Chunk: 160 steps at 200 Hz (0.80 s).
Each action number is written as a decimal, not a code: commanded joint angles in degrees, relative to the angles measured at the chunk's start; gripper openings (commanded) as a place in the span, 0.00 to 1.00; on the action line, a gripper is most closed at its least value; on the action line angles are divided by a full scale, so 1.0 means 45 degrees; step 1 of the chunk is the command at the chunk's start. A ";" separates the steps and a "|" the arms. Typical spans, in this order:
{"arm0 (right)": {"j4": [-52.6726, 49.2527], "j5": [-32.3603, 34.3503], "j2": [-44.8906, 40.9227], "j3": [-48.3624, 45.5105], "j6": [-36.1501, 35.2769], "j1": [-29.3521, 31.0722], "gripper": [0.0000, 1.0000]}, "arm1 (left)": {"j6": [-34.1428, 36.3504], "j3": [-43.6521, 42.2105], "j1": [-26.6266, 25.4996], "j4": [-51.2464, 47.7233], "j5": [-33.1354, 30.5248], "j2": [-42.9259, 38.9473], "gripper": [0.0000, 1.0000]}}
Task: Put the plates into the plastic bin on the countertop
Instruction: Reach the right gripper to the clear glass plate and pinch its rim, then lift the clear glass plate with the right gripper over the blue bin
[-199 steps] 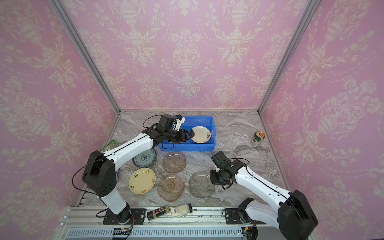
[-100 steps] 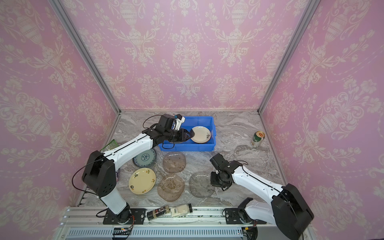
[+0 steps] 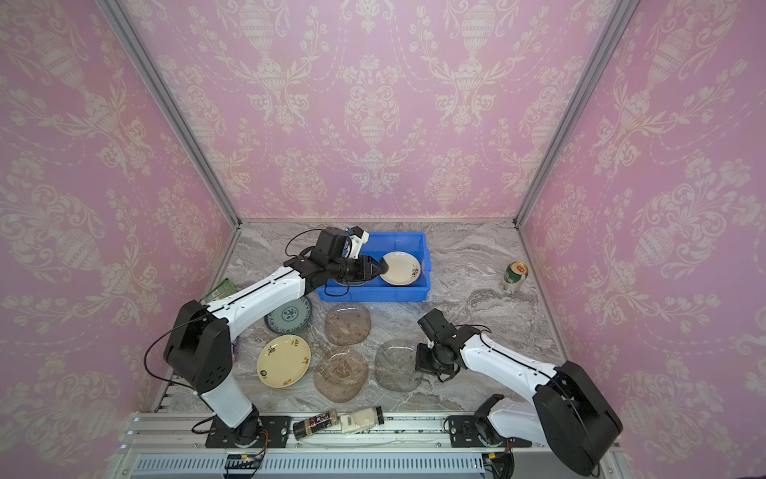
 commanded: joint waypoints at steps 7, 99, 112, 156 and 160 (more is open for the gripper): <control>-0.0525 0.0618 -0.0366 -0.0117 0.0128 0.0096 0.00 | -0.0070 -0.0171 -0.0012 0.0058 0.0093 0.0132 0.37; -0.4669 0.2466 -0.2051 0.3056 -0.1896 -0.0759 0.00 | 0.0797 0.1099 0.0524 -0.1103 -0.0171 0.0036 0.37; -0.5245 0.2942 -0.2045 0.4044 -0.2446 -0.0869 0.00 | 0.0763 0.1099 0.0770 -0.1090 -0.0120 0.0019 0.37; -0.5395 0.4285 -0.1319 0.7285 -0.3736 -0.1553 0.00 | 0.0799 0.0696 0.1605 -0.0826 0.0014 -0.0439 0.37; -0.5227 0.4294 -0.1249 0.7543 -0.3805 -0.1623 0.00 | 0.0797 0.0629 0.1687 -0.0784 0.0004 -0.0524 0.37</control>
